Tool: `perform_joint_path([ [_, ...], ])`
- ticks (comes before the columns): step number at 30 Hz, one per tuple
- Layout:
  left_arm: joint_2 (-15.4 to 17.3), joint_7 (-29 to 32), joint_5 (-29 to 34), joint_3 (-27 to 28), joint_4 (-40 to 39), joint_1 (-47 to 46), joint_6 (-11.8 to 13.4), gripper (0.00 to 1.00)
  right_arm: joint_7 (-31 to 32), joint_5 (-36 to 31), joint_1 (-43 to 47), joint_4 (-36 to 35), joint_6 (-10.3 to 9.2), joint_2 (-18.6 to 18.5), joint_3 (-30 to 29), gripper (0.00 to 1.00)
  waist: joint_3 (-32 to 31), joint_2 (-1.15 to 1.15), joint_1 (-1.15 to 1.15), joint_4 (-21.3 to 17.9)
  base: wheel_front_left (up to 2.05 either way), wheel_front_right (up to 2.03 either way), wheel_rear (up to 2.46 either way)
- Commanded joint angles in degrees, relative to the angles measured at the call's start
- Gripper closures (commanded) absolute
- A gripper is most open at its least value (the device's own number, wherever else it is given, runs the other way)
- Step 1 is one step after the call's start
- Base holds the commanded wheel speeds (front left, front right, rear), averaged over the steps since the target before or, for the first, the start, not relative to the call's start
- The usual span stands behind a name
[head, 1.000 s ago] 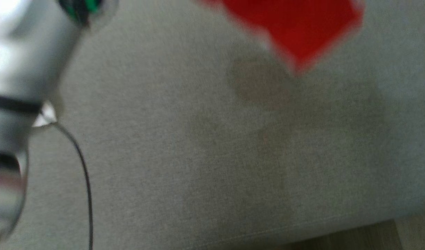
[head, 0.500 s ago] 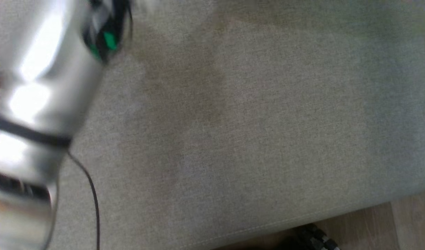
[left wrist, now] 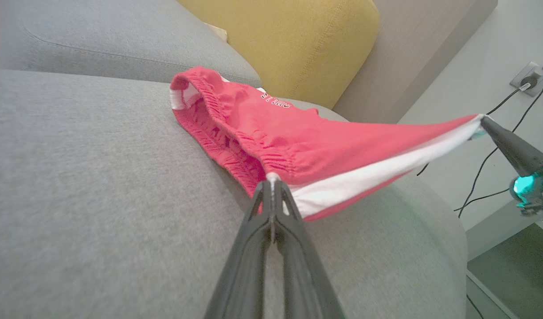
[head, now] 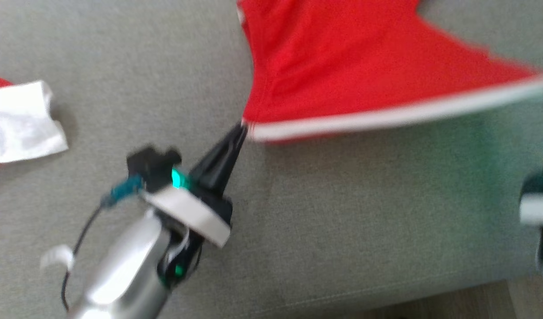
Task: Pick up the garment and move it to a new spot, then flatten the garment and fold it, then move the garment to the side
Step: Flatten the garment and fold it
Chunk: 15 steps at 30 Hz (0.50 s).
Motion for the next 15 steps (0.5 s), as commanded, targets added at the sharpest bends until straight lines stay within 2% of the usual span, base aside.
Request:
perform_joint_path([
  [1,1.0,-0.3,1.4,3.7,-2.8,2.2,0.1,1.0,1.3,-1.1,4.5,-5.2,0.44,-0.5,-0.9,1.0,-3.6,0.0,-0.01,1.1,0.0,0.0,0.0],
  [3,0.9,-0.3,1.9,4.4,-3.5,4.4,0.1,1.0,2.3,-1.4,7.1,-7.3,0.44,0.1,-1.5,1.0,-4.4,0.0,-0.01,1.1,0.0,0.0,0.0],
  [10,1.3,-0.3,3.4,7.6,-9.7,16.5,0.6,1.0,10.2,-4.8,23.1,-22.3,0.44,4.2,-7.6,1.0,-8.7,0.0,-0.01,3.4,0.0,0.0,0.0],
  [15,1.9,0.5,3.3,7.3,-13.5,18.7,1.3,1.0,16.1,-6.1,27.9,-29.2,0.44,6.7,-9.3,1.0,-9.2,0.0,-0.01,5.1,0.0,0.0,0.0],
])
